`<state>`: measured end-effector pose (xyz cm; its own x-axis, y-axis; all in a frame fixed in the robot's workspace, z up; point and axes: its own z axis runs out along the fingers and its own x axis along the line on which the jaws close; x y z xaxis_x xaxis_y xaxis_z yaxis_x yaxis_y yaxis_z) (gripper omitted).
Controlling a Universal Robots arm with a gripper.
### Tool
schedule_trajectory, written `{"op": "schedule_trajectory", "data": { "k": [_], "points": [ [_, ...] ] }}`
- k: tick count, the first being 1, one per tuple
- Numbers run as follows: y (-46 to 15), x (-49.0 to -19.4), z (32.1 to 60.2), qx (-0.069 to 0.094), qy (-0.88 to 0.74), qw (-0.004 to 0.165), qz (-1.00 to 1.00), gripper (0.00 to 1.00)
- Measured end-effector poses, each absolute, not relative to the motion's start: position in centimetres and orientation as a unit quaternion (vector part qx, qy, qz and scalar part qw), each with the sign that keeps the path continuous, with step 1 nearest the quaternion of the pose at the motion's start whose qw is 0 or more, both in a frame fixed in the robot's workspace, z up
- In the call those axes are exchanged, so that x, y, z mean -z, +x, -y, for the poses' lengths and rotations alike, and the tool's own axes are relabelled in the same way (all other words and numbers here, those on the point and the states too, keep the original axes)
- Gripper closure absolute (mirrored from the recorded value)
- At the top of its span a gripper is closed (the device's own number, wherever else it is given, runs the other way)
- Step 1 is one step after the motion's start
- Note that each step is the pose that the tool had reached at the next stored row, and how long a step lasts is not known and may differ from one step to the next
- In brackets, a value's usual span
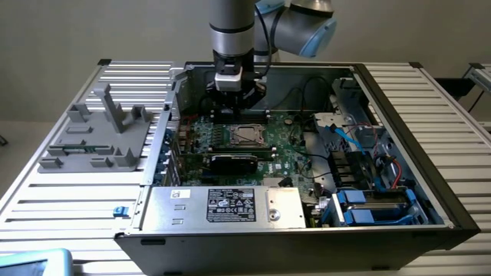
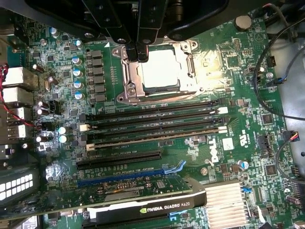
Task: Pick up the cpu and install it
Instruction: 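Install the second cpu locking lever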
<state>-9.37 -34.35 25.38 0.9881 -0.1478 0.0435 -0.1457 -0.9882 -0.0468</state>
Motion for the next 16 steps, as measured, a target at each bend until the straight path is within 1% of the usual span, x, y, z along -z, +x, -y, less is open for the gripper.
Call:
{"op": "schedule_trajectory", "data": {
  "k": [6, 10, 12, 16],
  "points": [
    [-9.4, -26.3, 34.5, 0.019, -0.997, 0.022, -0.072, 0.88],
    [-9.4, -26.4, 35.4, 0.014, -0.997, 0.023, -0.072, 0.88],
    [-9.4, -26.4, 36.0, 0.012, -0.997, 0.027, -0.072, 0.88],
    [-9.4, -26.4, 36.8, 0.006, -0.996, 0.049, -0.072, 0.88]
  ]
}}
